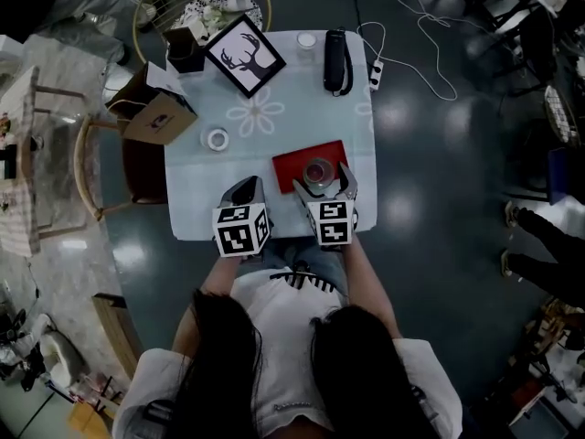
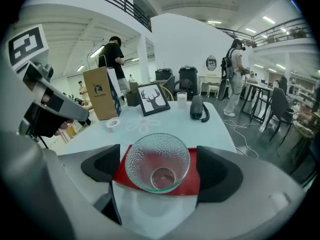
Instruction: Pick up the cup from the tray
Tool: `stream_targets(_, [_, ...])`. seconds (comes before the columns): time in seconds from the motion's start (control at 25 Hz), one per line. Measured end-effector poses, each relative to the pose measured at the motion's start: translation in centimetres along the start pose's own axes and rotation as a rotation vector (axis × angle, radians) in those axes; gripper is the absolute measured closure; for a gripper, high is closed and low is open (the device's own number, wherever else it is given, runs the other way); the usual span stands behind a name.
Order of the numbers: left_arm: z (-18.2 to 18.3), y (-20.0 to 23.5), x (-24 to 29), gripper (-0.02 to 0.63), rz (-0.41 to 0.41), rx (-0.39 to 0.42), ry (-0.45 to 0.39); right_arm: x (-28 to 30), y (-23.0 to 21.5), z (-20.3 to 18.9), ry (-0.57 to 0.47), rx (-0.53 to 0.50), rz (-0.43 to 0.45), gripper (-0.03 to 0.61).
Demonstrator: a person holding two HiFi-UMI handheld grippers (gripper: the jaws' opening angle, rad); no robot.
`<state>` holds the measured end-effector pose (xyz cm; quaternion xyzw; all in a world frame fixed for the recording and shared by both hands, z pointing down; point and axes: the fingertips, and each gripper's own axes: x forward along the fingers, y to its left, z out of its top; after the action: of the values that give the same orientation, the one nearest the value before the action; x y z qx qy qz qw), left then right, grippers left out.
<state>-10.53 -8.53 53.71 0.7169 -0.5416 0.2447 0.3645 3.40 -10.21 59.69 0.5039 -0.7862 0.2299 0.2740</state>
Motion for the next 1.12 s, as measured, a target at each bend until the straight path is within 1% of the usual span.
stream_targets(0.08, [0.0, -0.3, 0.3, 0.614, 0.004, 0.006, 0.007, 0.3, 0.0, -0.1, 0.008, 0.002, 0.02, 0.078])
stream_targets(0.24, [-0.6, -0.5, 0.7, 0.614, 0.013, 0.01, 0.032, 0.9, 0.1, -0.2, 0.022, -0.015, 0.031, 0.095])
stream_targets(0.28, [-0.7, -0.6, 0.7, 0.614, 0.015, 0.012, 0.037, 1.0, 0.2, -0.1, 0.025, -0.02, 0.034, 0.106])
stream_targets(0.36, [-1.0, -0.7, 1.0, 0.614, 0.016, 0.017, 0.049, 1.2, 0.2, 0.1, 0.032, -0.029, 0.043, 0.148])
stream_targets(0.4, [-1.1, -0.7, 1.2, 0.614, 0.015, 0.019, 0.056, 1.3, 0.2, 0.1, 0.038, -0.034, 0.049, 0.155])
stream_targets(0.56, [-1.3, -0.6, 1.5, 0.614, 0.018, 0.025, 0.065, 1.4, 0.3, -0.1, 0.054, -0.046, 0.057, 0.156])
stream_targets(0.72, [-1.3, -0.5, 1.6, 0.614, 0.027, 0.012, 0.067, 0.9, -0.1, 0.8, 0.033, -0.062, 0.054, 0.156])
stream_targets(0.88, [-1.3, -0.8, 1.6, 0.612, 0.032, 0.004, 0.066, 0.2, -1.1, 2.7, -0.004, -0.082, 0.043, 0.158])
stream_targets(1.12, [-1.1, -1.2, 2.0, 0.614, 0.04, -0.008, 0.063, 0.8, -2.8, 5.6, -0.018, -0.116, 0.036, 0.16])
